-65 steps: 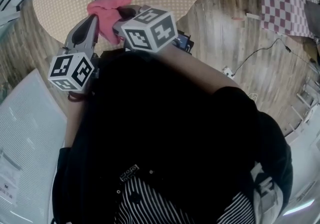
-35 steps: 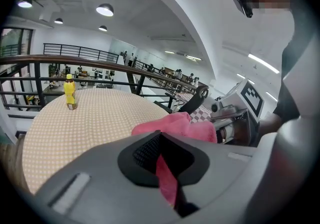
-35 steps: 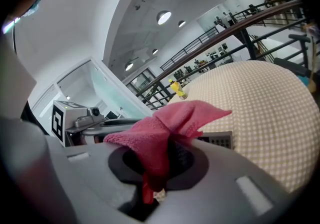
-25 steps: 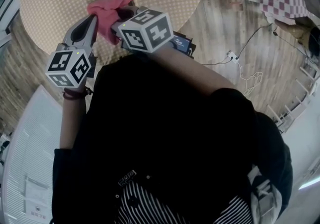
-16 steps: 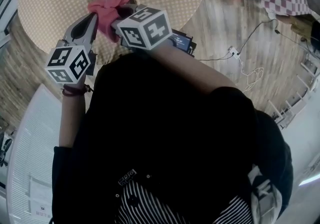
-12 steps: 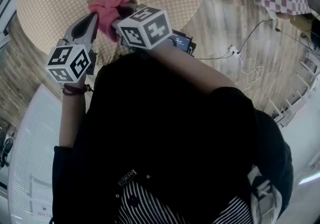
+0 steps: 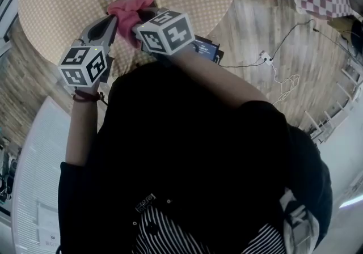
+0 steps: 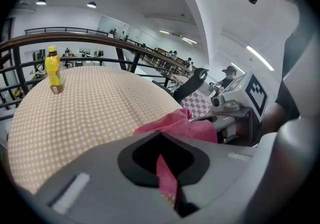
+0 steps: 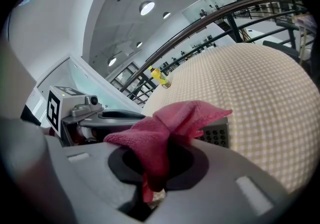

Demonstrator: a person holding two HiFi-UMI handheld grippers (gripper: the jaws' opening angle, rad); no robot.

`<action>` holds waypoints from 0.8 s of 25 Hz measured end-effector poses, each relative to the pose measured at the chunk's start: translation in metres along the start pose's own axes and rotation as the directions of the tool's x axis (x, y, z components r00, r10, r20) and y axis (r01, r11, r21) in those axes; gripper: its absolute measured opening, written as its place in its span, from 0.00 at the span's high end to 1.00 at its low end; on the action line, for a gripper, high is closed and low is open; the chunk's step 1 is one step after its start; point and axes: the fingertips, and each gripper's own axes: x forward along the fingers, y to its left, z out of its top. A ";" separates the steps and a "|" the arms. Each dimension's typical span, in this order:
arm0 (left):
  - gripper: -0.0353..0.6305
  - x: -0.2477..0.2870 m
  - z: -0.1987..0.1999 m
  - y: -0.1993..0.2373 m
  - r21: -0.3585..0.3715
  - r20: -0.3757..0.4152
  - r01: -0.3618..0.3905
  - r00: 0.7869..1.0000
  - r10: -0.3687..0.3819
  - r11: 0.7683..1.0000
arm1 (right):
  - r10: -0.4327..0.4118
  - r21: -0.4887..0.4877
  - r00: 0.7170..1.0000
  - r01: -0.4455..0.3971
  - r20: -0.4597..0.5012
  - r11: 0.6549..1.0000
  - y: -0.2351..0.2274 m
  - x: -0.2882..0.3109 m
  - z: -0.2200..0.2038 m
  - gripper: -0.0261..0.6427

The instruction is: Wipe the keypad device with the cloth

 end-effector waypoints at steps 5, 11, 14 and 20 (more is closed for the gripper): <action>0.94 0.009 -0.005 0.005 0.002 -0.026 0.014 1.000 -0.014 1.000 | -0.021 0.005 0.999 0.021 -0.036 1.000 -0.009 0.006 -0.015 0.87; 0.94 0.022 -0.003 0.023 0.029 -0.061 -0.006 0.998 0.007 1.000 | -0.054 -0.009 0.995 0.053 -0.079 0.999 -0.022 0.011 -0.032 0.87; 0.94 0.032 -0.003 0.031 0.076 -0.122 -0.004 0.992 0.013 0.997 | -0.069 -0.028 0.992 0.066 -0.102 0.997 -0.026 0.016 -0.035 0.87; 0.94 0.050 -0.020 0.042 0.184 -0.269 0.031 0.963 0.020 0.982 | -0.070 -0.068 0.989 0.062 -0.131 0.996 -0.019 0.032 -0.041 0.87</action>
